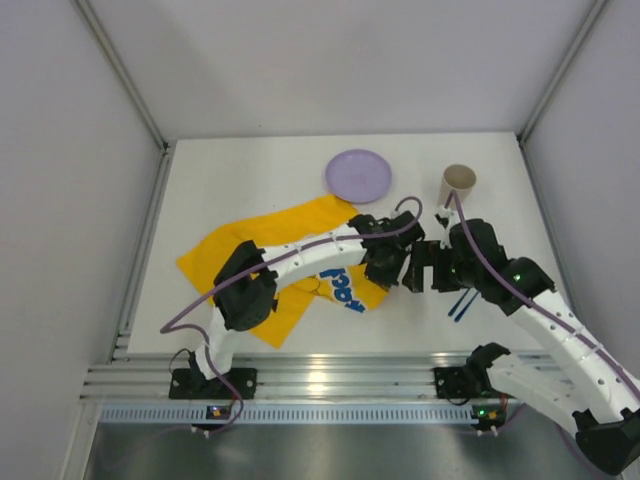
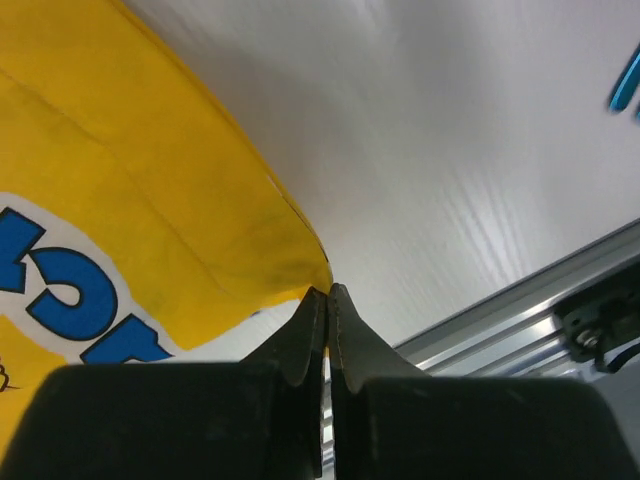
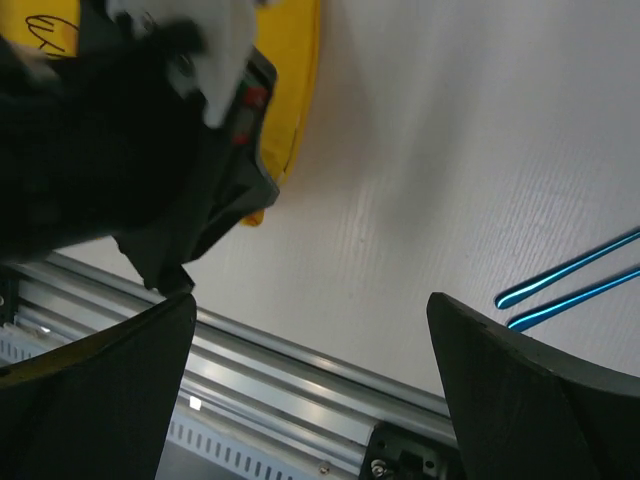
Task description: Set the dinner table for one person
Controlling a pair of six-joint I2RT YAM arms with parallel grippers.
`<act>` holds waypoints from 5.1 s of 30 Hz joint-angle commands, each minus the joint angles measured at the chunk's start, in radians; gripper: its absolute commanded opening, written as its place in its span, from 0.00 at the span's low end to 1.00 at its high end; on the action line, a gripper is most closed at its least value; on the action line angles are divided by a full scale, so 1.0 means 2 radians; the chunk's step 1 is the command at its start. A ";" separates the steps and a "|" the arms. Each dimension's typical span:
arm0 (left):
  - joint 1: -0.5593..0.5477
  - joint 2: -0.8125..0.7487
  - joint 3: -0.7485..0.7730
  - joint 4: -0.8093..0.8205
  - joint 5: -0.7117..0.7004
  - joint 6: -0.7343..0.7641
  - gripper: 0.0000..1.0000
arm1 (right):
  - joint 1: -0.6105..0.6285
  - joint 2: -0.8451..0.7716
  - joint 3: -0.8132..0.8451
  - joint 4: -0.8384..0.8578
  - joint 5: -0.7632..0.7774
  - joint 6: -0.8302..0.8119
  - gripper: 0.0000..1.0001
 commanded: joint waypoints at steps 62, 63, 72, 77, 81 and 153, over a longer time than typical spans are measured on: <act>0.133 -0.349 -0.507 -0.069 -0.041 -0.193 0.80 | -0.040 0.406 0.003 0.258 -0.187 0.021 1.00; 0.133 -0.352 -0.514 -0.061 -0.040 -0.196 0.78 | -0.040 0.409 0.001 0.261 -0.191 0.024 1.00; 0.150 -0.353 -0.586 0.025 -0.043 -0.223 0.72 | -0.036 0.443 -0.001 0.292 -0.238 0.036 0.94; 0.162 -0.330 -0.602 0.059 -0.066 -0.229 0.77 | -0.036 0.456 0.007 0.288 -0.248 0.037 0.87; 0.170 -0.335 -0.602 0.069 -0.072 -0.231 0.68 | -0.036 0.455 0.007 0.288 -0.251 0.036 0.75; 0.281 -0.354 -0.398 -0.057 -0.074 -0.127 0.90 | -0.195 0.306 -0.045 0.061 -0.050 0.012 0.00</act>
